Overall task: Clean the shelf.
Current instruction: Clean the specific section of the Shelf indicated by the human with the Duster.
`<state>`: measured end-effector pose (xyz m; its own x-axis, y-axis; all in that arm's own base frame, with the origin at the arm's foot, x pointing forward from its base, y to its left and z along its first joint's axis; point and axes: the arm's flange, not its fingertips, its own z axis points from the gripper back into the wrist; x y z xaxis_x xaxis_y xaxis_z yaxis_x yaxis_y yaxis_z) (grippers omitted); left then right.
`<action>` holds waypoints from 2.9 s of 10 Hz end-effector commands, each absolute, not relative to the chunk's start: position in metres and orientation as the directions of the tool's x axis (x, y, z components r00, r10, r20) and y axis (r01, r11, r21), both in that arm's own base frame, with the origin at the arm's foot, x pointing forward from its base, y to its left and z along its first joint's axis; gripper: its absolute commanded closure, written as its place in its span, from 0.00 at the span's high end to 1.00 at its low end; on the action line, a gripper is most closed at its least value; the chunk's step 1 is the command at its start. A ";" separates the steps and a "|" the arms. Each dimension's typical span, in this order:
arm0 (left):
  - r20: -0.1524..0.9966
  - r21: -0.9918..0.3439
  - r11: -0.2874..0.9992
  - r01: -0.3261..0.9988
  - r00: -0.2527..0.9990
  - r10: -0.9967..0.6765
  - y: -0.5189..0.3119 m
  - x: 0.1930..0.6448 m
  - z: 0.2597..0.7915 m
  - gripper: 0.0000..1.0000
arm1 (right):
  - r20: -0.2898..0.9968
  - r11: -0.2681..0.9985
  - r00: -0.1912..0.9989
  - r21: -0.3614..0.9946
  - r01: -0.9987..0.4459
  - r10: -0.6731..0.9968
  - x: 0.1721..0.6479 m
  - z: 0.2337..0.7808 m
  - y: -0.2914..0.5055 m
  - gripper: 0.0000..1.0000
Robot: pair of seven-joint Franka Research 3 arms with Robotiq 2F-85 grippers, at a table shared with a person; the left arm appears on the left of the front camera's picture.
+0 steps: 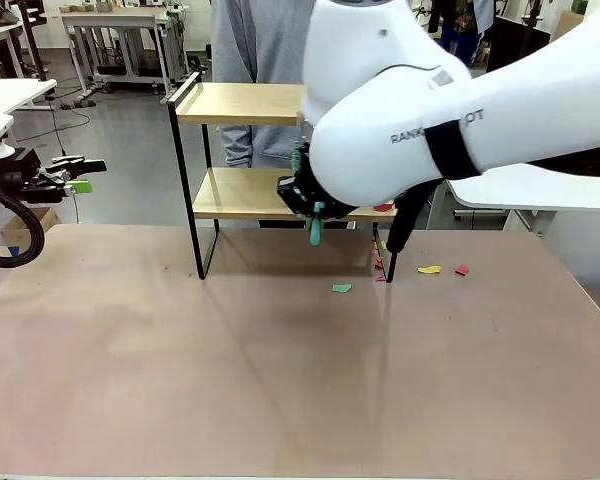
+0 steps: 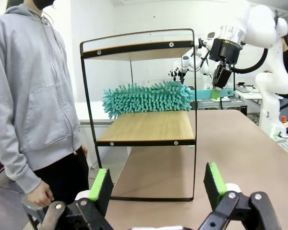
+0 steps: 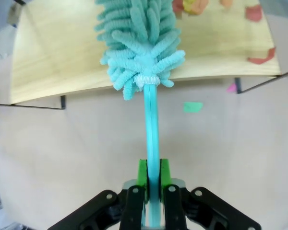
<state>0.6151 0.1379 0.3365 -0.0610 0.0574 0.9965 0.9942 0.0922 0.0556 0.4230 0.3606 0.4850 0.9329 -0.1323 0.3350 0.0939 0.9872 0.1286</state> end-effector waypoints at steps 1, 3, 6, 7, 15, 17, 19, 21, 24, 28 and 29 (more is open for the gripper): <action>0.995 0.068 0.095 0.993 -0.074 0.060 0.138 0.613 0.340 1.00 | 0.318 0.987 0.941 0.142 0.077 -0.119 0.417 0.485 0.325 0.13; 0.995 0.068 0.095 0.993 -0.074 0.060 0.138 0.613 0.340 1.00 | 0.335 0.987 0.933 0.129 0.094 -0.132 0.423 0.485 0.361 0.13; 0.995 0.068 0.095 0.993 -0.074 0.060 0.138 0.613 0.340 1.00 | 0.335 0.987 0.933 0.129 0.094 -0.132 0.423 0.485 0.361 0.13; 0.995 0.068 0.095 0.993 -0.074 0.060 0.138 0.613 0.340 1.00 | 0.335 0.987 0.933 0.129 0.094 -0.132 0.423 0.485 0.361 0.13; 0.995 0.068 0.095 0.993 -0.074 0.060 0.138 0.613 0.340 1.00 | 0.257 0.984 0.952 0.105 0.144 -0.167 0.426 0.477 0.263 0.13; 0.995 0.068 0.095 0.993 -0.074 0.060 0.138 0.613 0.340 1.00 | 0.282 0.976 0.935 0.082 0.201 -0.217 0.420 0.484 0.242 0.13; 0.995 0.068 0.095 0.993 -0.074 0.060 0.138 0.613 0.340 1.00 | 0.317 0.973 0.921 0.050 0.224 -0.228 0.414 0.493 0.233 0.13; 0.995 0.068 0.095 0.993 -0.074 0.060 0.138 0.613 0.340 1.00 | 0.352 0.981 0.920 0.140 0.131 -0.173 0.403 0.504 0.235 0.13; 0.995 0.068 0.095 0.993 -0.074 0.060 0.138 0.613 0.340 1.00 | 0.406 0.955 0.913 0.260 -0.145 0.028 0.376 0.524 0.245 0.13; 0.995 0.068 0.095 0.993 -0.074 0.060 0.138 0.613 0.340 1.00 | 0.381 0.874 0.898 0.333 -0.355 0.220 0.362 0.533 0.231 0.13; 0.995 0.068 0.095 0.993 -0.074 0.060 0.138 0.613 0.340 1.00 | 0.362 0.842 0.887 0.347 -0.414 0.287 0.357 0.531 0.227 0.13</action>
<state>0.6151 0.1378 0.3366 -0.0613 0.0573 0.9965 0.9942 0.0921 0.0559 0.3633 0.2440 0.5328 0.8989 0.2206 0.3785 -0.3502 0.8811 0.3180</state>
